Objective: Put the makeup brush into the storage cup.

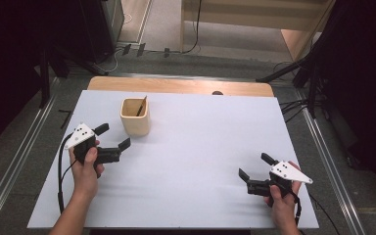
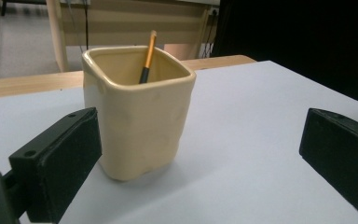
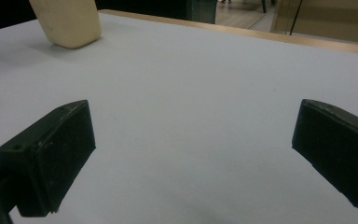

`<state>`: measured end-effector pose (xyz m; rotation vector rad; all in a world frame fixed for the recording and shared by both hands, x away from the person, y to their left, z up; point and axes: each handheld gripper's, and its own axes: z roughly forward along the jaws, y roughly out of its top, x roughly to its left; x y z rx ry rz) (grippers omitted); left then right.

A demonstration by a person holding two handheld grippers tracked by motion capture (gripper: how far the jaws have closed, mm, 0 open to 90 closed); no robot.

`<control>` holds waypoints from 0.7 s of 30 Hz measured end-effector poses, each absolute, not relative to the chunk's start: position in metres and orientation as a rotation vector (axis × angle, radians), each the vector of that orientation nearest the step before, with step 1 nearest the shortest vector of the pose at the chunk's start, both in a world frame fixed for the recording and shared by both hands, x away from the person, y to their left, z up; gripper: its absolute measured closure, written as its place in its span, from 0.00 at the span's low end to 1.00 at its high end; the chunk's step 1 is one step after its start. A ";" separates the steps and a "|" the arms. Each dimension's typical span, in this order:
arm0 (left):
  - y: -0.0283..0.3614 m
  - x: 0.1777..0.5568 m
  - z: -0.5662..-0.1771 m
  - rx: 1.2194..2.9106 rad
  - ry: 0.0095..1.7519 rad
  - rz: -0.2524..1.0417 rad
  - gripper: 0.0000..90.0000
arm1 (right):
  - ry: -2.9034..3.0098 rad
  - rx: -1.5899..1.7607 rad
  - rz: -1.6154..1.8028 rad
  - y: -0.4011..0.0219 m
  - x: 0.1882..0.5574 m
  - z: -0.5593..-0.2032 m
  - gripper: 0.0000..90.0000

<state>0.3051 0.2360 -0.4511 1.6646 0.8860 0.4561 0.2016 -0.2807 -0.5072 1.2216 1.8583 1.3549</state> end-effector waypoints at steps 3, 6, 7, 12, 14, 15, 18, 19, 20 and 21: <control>0.239 0.300 -0.456 1.662 0.896 0.445 0.00 | 1.858 1.221 1.355 -0.281 0.202 -0.507 0.00; 0.240 0.293 -0.465 1.667 0.904 0.438 0.00 | 1.858 1.220 1.353 -0.280 0.202 -0.507 0.00; 0.240 0.290 -0.468 1.672 0.907 0.438 0.00 | 1.858 1.220 1.353 -0.280 0.202 -0.507 0.00; 0.242 0.280 -0.481 1.685 0.915 0.420 0.00 | 1.858 1.219 1.353 -0.280 0.202 -0.507 0.00; 0.242 0.277 -0.482 1.685 0.914 0.414 0.00 | 1.859 1.221 1.350 -0.280 0.202 -0.508 0.00; 0.243 0.275 -0.482 1.687 0.909 0.415 0.00 | 1.859 1.221 1.350 -0.280 0.202 -0.508 0.00; 0.245 0.268 -0.483 1.702 0.895 0.431 0.00 | 1.859 1.225 1.349 -0.280 0.202 -0.508 0.00; 0.245 0.267 -0.483 1.707 0.891 0.432 0.00 | 1.859 1.227 1.349 -0.280 0.202 -0.508 0.00; 0.246 0.265 -0.484 1.708 0.885 0.433 0.00 | 1.859 1.226 1.348 -0.280 0.202 -0.508 0.00; 0.247 0.264 -0.485 1.712 0.885 0.435 0.00 | 1.859 1.226 1.347 -0.280 0.202 -0.509 0.00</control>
